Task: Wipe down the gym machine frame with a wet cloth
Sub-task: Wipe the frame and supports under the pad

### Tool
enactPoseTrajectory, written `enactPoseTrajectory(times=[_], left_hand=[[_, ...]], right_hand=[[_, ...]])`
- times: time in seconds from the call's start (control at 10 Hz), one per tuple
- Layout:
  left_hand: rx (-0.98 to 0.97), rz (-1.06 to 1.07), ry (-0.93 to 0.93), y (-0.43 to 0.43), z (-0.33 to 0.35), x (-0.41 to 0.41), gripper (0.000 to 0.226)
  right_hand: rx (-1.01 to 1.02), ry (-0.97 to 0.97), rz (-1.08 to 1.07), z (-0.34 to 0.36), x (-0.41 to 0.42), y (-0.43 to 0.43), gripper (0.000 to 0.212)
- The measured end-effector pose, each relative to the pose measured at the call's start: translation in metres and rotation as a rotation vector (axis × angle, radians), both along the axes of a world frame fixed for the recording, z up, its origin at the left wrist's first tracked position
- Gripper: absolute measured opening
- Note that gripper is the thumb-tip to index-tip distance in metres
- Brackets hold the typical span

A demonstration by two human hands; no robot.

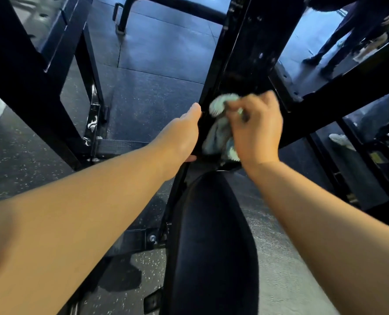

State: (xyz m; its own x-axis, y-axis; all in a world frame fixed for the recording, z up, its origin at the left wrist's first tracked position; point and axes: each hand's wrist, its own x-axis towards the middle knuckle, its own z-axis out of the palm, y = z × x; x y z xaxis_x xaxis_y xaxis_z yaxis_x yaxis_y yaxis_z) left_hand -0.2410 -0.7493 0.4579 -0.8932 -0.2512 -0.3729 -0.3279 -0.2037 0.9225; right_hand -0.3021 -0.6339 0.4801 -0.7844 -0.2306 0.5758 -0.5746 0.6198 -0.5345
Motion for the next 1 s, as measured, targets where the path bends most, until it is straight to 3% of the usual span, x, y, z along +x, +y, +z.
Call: enactPoseTrajectory(times=[0.1, 0.2, 0.3, 0.4, 0.5, 0.6, 0.7, 0.8, 0.9, 1.0], left_hand=[[-0.009, 0.027, -0.021, 0.001, 0.001, -0.003, 0.053], [0.016, 0.051, -0.029, 0.002, 0.003, -0.004, 0.052], [0.05, 0.041, -0.022, 0.003, 0.007, -0.003, 0.047], [0.004, 0.035, -0.028, 0.003, 0.013, -0.005, 0.054], [-0.085, 0.071, -0.003, 0.001, 0.023, -0.01, 0.056], [-0.057, 0.094, 0.134, -0.002, 0.039, -0.021, 0.063], [-0.042, 0.119, 0.131, -0.005, 0.047, -0.023, 0.072], [-0.098, 0.05, 0.15, -0.005, 0.047, -0.021, 0.055], [-0.081, 0.051, 0.147, -0.005, 0.048, -0.021, 0.055], [-0.06, 0.065, 0.098, -0.006, 0.051, -0.028, 0.073]], right_hand=[[-0.085, 0.173, -0.119, 0.033, -0.009, -0.012, 0.007], [-0.028, 0.216, -0.121, 0.01, -0.003, -0.012, 0.007], [0.372, 0.122, 0.125, -0.035, 0.009, 0.004, 0.012], [0.42, 0.061, 0.181, -0.029, 0.006, 0.006, 0.008], [0.094, 0.177, 0.076, 0.024, -0.006, -0.012, 0.008], [-0.156, 0.231, -0.014, 0.057, -0.023, -0.024, 0.007], [-0.117, 0.113, -0.036, 0.024, -0.009, -0.018, 0.005], [0.053, 0.086, 0.071, 0.002, 0.004, 0.0, 0.008], [-0.047, 0.1, -0.021, 0.047, -0.016, -0.004, 0.007], [-0.193, 0.166, -0.121, 0.073, -0.032, -0.013, 0.012]])
